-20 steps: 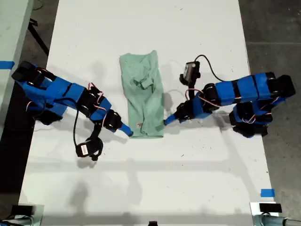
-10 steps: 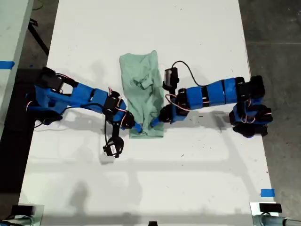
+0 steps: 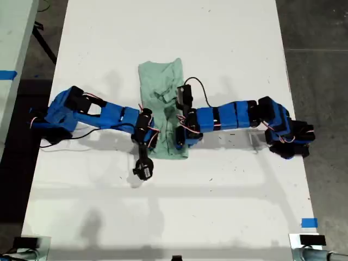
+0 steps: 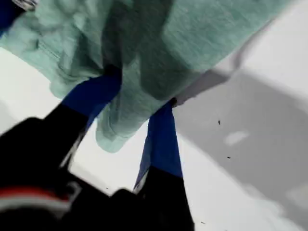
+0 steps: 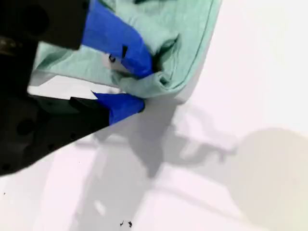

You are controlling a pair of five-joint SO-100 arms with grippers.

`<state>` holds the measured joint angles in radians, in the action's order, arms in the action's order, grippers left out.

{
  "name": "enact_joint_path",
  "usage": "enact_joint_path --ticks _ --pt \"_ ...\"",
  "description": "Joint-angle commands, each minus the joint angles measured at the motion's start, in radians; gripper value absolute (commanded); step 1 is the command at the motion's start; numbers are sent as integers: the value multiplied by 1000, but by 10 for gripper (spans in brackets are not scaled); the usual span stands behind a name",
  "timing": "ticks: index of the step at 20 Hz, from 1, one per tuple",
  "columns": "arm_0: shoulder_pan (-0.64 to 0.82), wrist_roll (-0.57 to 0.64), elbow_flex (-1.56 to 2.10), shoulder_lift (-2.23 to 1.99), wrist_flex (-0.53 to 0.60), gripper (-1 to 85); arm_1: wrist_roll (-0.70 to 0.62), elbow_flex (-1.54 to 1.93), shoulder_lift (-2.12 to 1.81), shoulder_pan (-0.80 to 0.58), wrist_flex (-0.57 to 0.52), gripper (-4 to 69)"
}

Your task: Fold t-shirt

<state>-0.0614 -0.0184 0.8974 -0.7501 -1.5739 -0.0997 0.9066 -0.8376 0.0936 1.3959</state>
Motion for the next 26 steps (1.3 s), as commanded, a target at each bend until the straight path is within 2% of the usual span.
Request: enact_joint_path --ticks 1,3,8,11,14,17,23,26 --pt "41 9 -15 0 -54 0 9 -41 2 15 63 28" --pt "43 11 -15 -12 -60 -1 25 -51 -5 26 77 -12" --pt "-83 -5 -32 -143 -40 -1 32 -46 -144 86 78 -13" --pt "-233 -109 -35 -212 -40 -1 127 -35 -224 199 81 -13" --pt "-345 -212 -37 -247 6 -1 245 -3 -291 293 91 -13" --pt "-394 -275 -43 -267 63 -1 313 54 -339 328 21 -14" --pt "-221 -158 -8 -526 -8 -1 189 207 -560 112 -81 -17" --pt "-51 -23 17 -591 -38 -1 87 383 -719 -40 -218 -17"
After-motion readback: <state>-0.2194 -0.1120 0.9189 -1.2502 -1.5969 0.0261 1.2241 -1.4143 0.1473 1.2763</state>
